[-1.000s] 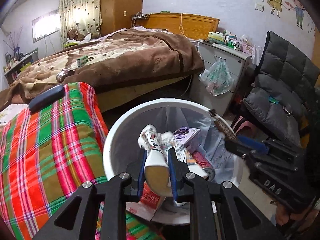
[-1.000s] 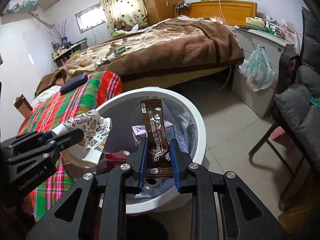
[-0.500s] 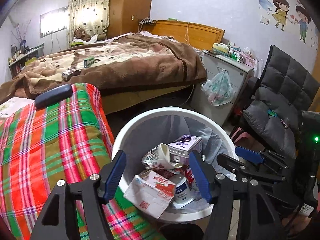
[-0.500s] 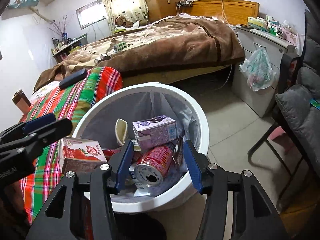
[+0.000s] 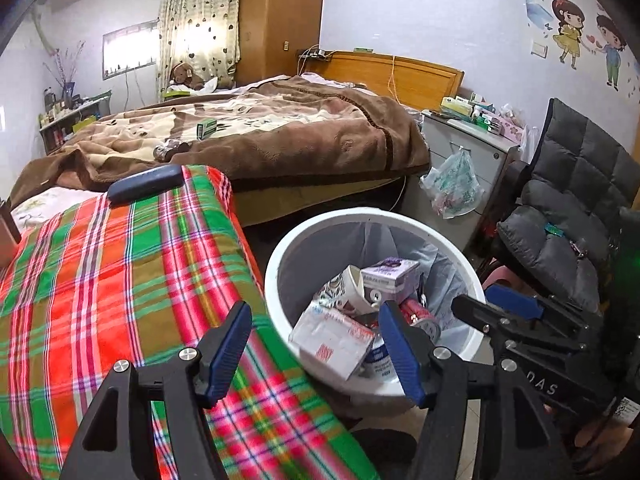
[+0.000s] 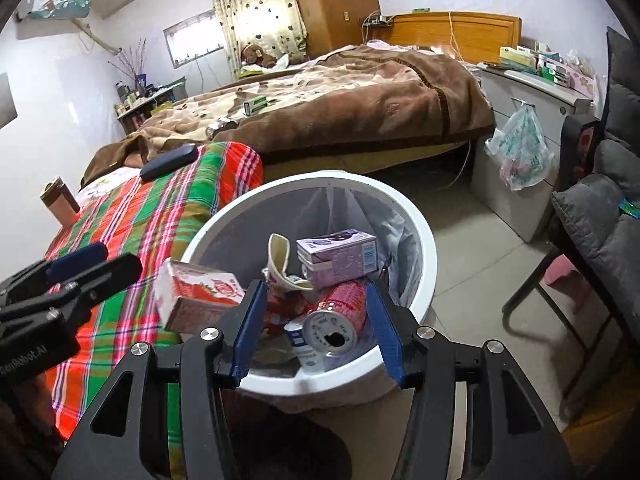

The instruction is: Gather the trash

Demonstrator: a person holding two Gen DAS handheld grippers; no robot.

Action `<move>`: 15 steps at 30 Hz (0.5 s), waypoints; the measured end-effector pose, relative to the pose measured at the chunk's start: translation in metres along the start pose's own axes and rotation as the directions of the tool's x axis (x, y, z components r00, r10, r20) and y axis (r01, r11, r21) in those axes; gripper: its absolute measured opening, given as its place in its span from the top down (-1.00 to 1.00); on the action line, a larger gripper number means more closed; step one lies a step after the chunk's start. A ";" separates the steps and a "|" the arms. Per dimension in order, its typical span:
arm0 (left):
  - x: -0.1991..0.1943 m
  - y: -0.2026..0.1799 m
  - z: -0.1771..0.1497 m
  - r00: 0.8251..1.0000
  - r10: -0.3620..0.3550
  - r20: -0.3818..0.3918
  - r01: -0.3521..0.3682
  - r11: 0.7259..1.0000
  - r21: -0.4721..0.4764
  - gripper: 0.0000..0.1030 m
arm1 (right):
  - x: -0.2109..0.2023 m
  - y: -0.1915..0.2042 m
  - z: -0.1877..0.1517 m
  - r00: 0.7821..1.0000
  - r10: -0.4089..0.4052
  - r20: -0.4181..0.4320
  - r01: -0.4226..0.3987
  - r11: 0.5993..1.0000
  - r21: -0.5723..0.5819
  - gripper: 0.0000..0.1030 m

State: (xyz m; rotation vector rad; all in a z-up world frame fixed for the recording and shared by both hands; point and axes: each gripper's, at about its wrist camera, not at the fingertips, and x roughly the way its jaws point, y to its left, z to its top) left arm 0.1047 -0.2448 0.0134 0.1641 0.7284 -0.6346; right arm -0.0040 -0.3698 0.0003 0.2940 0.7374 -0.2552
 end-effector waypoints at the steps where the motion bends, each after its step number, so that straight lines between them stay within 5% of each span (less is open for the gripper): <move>1: -0.003 0.000 -0.002 1.000 0.010 0.002 -0.010 1.000 0.000 -0.27 | -0.002 0.001 -0.001 1.000 -0.001 0.005 0.001 1.000 0.001 -0.03; 15: -0.058 0.000 -0.044 0.990 0.107 0.095 -0.105 0.994 -0.017 -0.27 | -0.035 0.026 -0.027 0.992 -0.067 0.110 0.069 0.998 -0.012 -0.03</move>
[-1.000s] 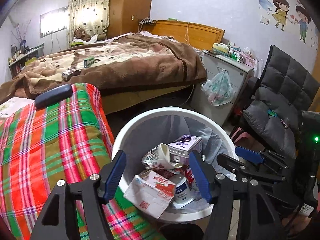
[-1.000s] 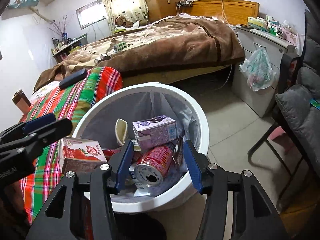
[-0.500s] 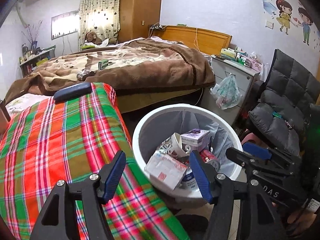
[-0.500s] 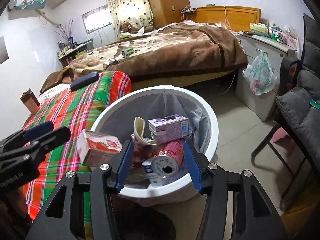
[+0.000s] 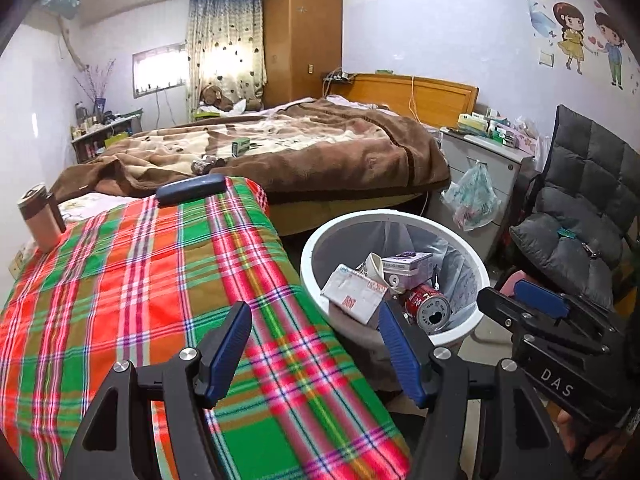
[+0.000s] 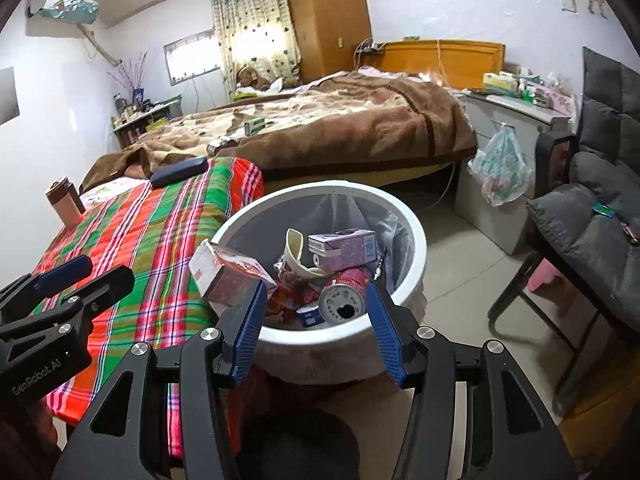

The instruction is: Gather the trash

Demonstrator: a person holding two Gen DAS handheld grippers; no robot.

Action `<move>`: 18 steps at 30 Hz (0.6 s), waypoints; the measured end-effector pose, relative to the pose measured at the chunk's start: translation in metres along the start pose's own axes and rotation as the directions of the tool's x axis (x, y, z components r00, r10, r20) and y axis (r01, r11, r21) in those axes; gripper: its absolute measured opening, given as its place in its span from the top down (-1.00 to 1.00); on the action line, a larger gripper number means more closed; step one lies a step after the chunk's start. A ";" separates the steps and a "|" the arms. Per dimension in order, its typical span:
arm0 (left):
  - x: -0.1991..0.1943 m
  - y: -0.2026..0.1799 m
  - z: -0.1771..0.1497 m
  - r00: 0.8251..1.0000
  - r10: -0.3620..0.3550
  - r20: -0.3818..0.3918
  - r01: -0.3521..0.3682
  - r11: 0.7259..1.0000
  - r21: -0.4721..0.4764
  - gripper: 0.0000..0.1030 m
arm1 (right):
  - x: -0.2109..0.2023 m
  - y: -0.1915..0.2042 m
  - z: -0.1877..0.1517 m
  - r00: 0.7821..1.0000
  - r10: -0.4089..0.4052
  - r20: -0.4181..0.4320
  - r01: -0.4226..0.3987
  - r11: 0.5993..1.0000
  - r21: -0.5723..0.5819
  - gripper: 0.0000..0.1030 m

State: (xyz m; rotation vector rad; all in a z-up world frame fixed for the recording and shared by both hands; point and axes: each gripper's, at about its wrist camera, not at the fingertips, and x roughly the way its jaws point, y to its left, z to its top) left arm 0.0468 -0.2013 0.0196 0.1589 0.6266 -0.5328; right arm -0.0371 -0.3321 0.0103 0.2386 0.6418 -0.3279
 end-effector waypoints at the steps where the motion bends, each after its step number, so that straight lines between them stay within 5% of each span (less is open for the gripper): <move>1: -0.004 0.000 -0.003 1.000 0.008 0.003 -0.008 1.000 -0.004 -0.27 | -0.003 0.003 -0.003 1.000 -0.003 0.005 0.003 1.000 0.000 -0.03; 18: -0.033 0.011 -0.044 0.995 0.097 0.015 -0.096 0.994 -0.047 -0.27 | -0.011 0.022 -0.026 0.999 0.024 0.027 -0.023 1.000 -0.006 -0.03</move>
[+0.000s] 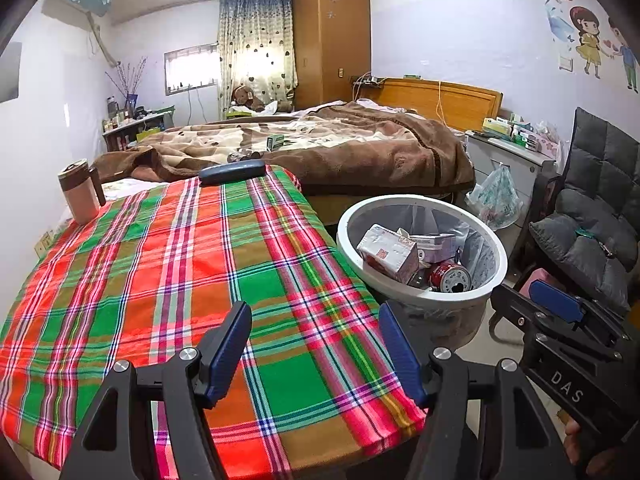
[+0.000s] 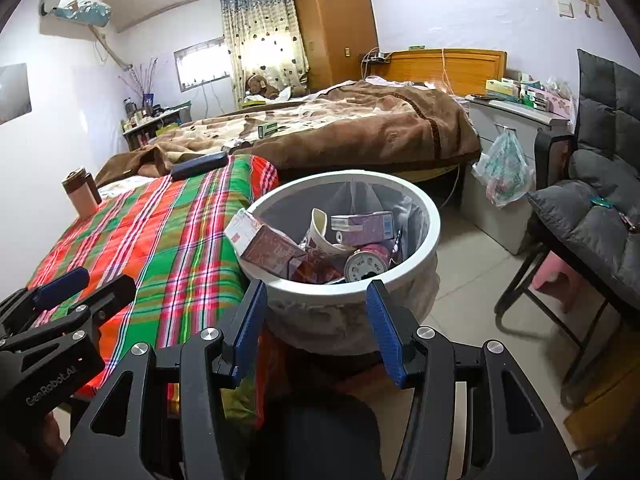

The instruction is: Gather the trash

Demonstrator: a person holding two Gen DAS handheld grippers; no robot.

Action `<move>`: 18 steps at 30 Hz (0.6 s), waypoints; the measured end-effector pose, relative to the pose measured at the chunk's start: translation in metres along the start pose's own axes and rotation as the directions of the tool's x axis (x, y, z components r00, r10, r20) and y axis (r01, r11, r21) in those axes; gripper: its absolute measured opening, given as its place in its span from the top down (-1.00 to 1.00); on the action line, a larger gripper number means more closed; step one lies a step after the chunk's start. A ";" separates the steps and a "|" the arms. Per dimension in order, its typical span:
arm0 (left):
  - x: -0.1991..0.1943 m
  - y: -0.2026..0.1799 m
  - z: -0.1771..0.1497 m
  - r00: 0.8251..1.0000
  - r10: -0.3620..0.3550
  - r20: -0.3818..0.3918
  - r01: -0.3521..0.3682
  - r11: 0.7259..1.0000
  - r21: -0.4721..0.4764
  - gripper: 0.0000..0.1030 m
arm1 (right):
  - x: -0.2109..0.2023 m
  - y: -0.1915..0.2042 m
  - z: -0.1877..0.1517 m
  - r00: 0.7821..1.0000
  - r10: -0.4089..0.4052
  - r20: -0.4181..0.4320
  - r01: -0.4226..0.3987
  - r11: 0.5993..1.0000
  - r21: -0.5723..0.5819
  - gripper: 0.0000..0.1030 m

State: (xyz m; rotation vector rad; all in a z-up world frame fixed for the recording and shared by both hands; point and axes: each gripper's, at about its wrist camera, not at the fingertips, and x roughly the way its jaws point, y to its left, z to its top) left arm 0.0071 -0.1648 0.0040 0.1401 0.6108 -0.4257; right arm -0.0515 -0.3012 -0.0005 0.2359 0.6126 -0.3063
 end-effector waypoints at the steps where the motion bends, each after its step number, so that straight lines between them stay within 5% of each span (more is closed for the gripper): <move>1: 0.000 0.001 0.000 1.000 -0.001 -0.002 0.001 1.000 -0.002 -0.27 | -0.001 0.000 0.000 1.000 0.001 0.004 -0.001 1.000 -0.002 -0.03; 18: 0.000 0.009 -0.003 1.000 0.023 -0.008 -0.023 0.999 -0.026 -0.27 | -0.005 0.012 0.001 1.000 -0.016 0.014 0.017 0.999 -0.032 -0.03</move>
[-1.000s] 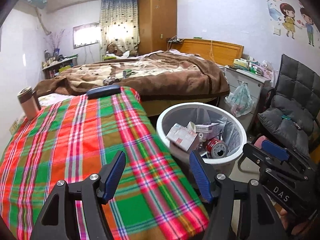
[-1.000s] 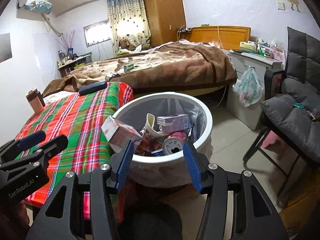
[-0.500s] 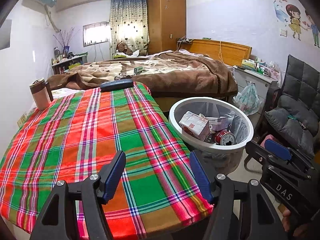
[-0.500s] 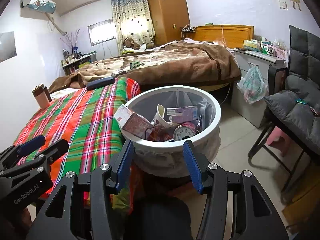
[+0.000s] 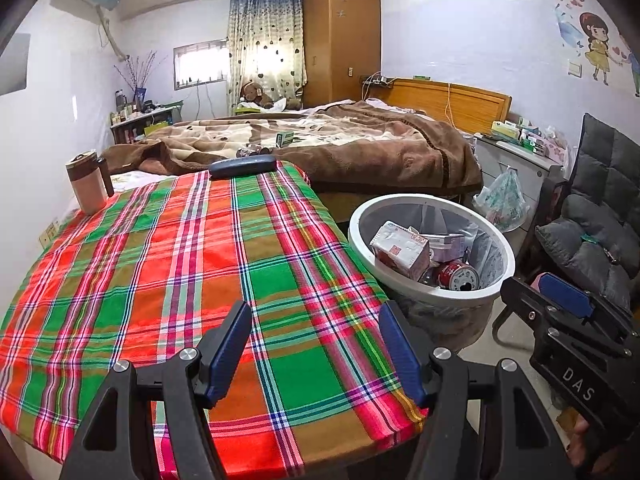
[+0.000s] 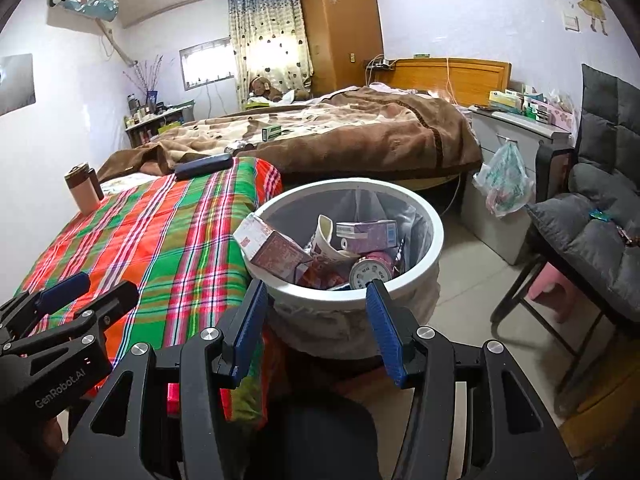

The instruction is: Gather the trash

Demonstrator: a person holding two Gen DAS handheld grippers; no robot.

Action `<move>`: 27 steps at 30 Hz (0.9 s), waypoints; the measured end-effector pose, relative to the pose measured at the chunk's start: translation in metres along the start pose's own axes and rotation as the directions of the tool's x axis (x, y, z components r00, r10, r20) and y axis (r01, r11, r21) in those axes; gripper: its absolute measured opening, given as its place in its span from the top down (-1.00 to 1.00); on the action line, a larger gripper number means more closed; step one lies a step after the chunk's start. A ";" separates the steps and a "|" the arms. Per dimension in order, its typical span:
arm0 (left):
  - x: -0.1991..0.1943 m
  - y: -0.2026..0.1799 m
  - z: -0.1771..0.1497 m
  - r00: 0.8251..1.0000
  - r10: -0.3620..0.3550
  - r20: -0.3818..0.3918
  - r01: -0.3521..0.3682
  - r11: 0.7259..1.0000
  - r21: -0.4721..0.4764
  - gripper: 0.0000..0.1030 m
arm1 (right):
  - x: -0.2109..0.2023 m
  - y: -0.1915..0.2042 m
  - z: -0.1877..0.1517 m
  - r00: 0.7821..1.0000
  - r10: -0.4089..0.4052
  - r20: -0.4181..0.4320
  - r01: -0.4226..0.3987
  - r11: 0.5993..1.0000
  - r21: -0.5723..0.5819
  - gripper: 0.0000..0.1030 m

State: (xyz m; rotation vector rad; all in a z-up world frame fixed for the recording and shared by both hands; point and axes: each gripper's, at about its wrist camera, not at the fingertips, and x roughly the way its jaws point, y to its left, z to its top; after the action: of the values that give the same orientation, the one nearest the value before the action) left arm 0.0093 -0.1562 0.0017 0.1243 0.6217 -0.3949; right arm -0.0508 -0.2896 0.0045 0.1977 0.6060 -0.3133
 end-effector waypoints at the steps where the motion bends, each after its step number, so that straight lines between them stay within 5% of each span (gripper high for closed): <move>1: 0.000 0.000 0.000 1.000 0.000 -0.002 0.000 1.000 0.000 -0.27 | 0.000 0.000 0.000 1.000 0.001 0.001 -0.001 1.000 0.000 -0.03; 27: -0.002 0.002 0.000 1.000 0.004 -0.004 -0.004 1.000 -0.003 -0.27 | 0.000 0.002 0.000 1.000 0.002 -0.002 -0.002 1.000 0.001 -0.03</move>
State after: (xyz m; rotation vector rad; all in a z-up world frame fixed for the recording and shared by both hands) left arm 0.0084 -0.1539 0.0029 0.1238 0.6258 -0.3899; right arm -0.0500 -0.2872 0.0048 0.1995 0.6080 -0.3119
